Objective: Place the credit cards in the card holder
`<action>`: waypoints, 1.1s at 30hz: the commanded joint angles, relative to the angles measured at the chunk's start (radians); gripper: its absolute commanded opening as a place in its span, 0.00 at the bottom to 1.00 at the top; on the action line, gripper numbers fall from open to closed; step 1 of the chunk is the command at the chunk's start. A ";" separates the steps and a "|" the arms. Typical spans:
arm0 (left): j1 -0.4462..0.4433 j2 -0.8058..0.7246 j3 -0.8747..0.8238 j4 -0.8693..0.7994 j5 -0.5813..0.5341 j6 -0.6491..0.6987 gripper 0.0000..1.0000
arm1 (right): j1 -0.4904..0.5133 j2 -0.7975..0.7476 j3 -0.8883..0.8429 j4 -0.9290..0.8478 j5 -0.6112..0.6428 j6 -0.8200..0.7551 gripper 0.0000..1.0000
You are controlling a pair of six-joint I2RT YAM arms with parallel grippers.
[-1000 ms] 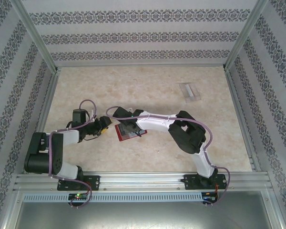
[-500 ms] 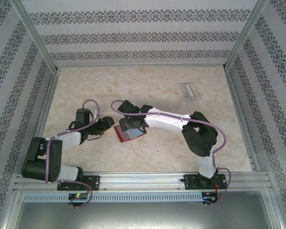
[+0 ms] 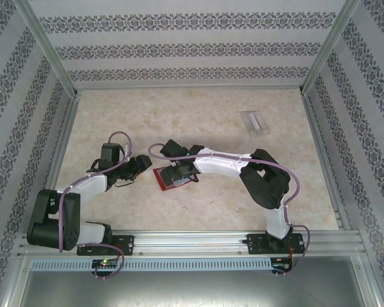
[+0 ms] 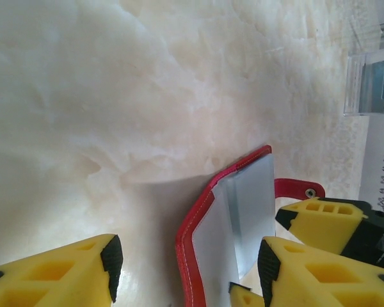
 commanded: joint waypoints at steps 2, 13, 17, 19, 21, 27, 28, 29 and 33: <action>-0.010 -0.026 0.019 -0.073 -0.059 0.028 0.60 | 0.023 0.073 0.028 -0.023 0.076 -0.040 0.92; -0.009 -0.030 0.038 -0.099 -0.063 0.041 0.61 | 0.030 0.013 0.012 -0.020 0.129 0.004 0.96; -0.008 -0.032 0.039 -0.095 -0.071 0.042 0.61 | 0.025 -0.053 0.010 -0.023 0.132 0.008 0.96; -0.010 -0.034 0.040 -0.091 -0.057 0.037 0.61 | 0.016 -0.093 -0.005 -0.014 0.129 0.017 0.98; -0.011 -0.041 0.029 -0.074 -0.061 0.032 0.61 | 0.004 -0.126 -0.022 -0.003 0.125 0.020 0.98; -0.010 -0.061 0.032 -0.068 -0.032 0.025 0.61 | -0.053 -0.257 -0.112 0.067 0.127 0.038 0.96; -0.011 -0.072 0.029 -0.065 -0.032 0.024 0.61 | -0.071 -0.284 -0.134 0.085 0.141 0.039 0.95; -0.012 -0.079 0.031 -0.069 -0.034 0.024 0.61 | -0.088 -0.304 -0.149 0.093 0.160 0.038 0.94; -0.024 -0.141 0.065 -0.159 -0.072 0.052 0.63 | -0.220 -0.396 -0.183 0.078 0.178 0.015 0.93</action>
